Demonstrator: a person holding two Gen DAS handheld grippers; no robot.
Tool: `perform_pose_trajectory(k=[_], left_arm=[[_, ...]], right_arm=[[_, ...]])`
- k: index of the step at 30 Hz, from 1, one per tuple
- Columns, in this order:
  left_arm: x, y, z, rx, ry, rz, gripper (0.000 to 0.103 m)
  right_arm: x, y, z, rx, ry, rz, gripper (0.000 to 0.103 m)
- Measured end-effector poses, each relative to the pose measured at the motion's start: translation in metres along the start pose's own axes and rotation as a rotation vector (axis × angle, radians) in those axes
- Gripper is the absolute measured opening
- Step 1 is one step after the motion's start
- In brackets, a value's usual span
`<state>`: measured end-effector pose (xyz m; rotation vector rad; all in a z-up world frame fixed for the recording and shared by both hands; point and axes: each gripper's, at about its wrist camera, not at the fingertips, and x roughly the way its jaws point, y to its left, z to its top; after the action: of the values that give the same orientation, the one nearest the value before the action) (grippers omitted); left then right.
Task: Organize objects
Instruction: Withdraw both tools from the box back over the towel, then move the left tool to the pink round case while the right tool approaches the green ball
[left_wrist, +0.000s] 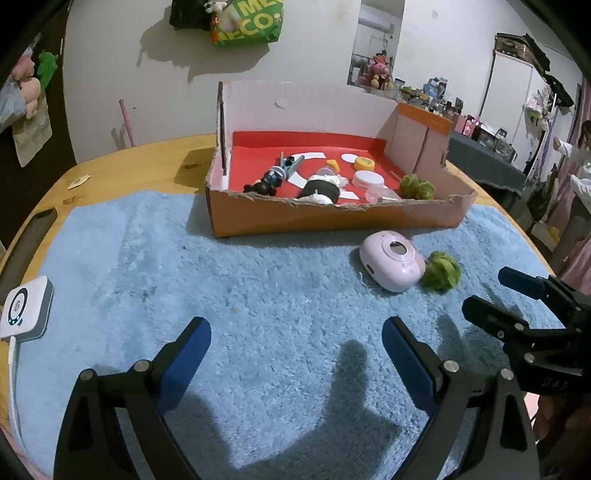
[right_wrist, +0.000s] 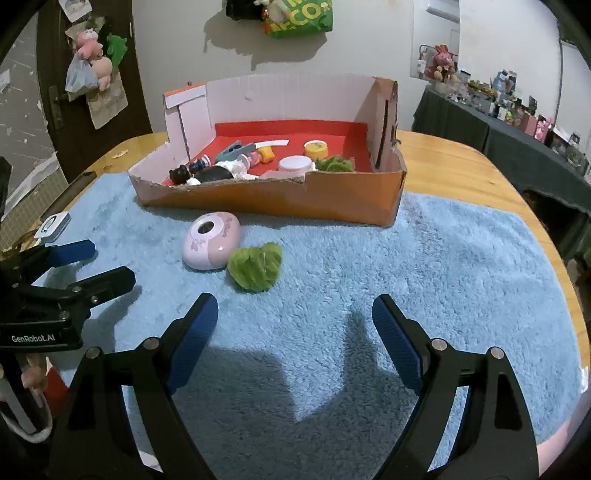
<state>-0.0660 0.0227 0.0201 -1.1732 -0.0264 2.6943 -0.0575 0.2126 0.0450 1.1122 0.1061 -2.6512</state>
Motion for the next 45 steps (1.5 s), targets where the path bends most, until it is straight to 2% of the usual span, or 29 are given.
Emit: perform_pose_trajectory(k=[14,22,25,33,38,40,45], left_arm=[[0.01,-0.006,0.011,0.031,0.023,-0.024,0.096],[0.029,-0.015,0.025,0.092,0.056,-0.107,0.095],[0.038,-0.02,0.031,0.13,0.074,-0.131,0.089],[0.046,-0.04,0.044,0.254,0.077,-0.197,0.088],[0.052,-0.048,0.051,0.317,0.084,-0.242,0.087],[0.054,-0.051,0.052,0.34,0.087,-0.253,0.082],[0.059,-0.053,0.056,0.382,0.103,-0.292,0.077]], right_arm=[[0.019,-0.002,0.011,-0.039,0.047,-0.011,0.086],[0.037,0.003,0.024,-0.169,0.1,0.013,0.086],[0.04,0.006,0.026,-0.24,0.109,0.023,0.086],[0.044,0.003,0.028,-0.3,0.115,0.099,0.085],[0.045,0.002,0.03,-0.328,0.121,0.154,0.078],[0.044,0.002,0.03,-0.341,0.124,0.172,0.074],[0.044,-0.001,0.032,-0.348,0.129,0.226,0.062]])
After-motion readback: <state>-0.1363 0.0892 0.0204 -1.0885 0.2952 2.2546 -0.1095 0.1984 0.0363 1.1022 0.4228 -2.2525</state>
